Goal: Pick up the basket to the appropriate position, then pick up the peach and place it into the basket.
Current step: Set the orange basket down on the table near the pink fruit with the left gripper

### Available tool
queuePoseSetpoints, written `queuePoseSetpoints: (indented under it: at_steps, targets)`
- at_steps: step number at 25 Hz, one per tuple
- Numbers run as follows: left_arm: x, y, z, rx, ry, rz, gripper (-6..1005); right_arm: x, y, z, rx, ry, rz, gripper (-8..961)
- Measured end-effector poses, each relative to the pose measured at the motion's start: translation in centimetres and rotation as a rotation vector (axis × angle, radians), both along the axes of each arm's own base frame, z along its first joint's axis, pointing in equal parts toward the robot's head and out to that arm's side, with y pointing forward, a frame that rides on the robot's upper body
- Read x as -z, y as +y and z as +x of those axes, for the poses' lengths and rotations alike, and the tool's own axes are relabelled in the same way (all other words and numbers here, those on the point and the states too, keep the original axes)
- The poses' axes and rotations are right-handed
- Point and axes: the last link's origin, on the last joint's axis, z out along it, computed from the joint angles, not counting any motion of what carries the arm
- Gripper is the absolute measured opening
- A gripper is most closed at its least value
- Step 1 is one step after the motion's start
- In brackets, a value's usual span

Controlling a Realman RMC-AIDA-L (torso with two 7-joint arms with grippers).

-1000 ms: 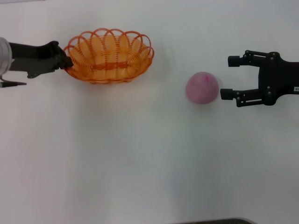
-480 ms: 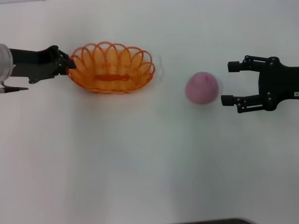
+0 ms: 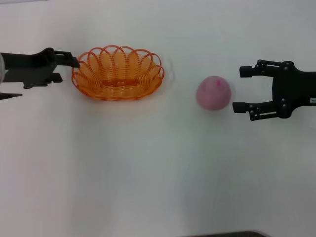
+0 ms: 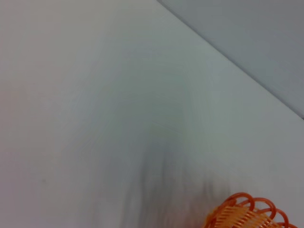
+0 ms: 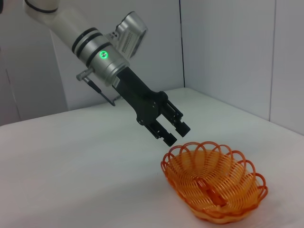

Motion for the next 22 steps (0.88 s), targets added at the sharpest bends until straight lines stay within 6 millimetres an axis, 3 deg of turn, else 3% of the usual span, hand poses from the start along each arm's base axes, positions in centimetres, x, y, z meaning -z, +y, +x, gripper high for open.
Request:
queuePoseSetpoints:
  at_steps: [9,14,22]
  targets:
    - [-1.0,-0.9,0.7,0.170,0.049,-0.031,643,0.4,-0.2,-0.1,0.029,0.028,-0.008,944]
    - [-2.1,-1.7,1.3,0.311,0.107,-0.076,633,0.9,-0.2,-0.5,0.043,0.053,-0.016,943]
    - [-2.7,-4.5,2.2,0.715,0.213,-0.259,635,1.6,0.4,-1.8,0.107,0.141,-0.052,943]
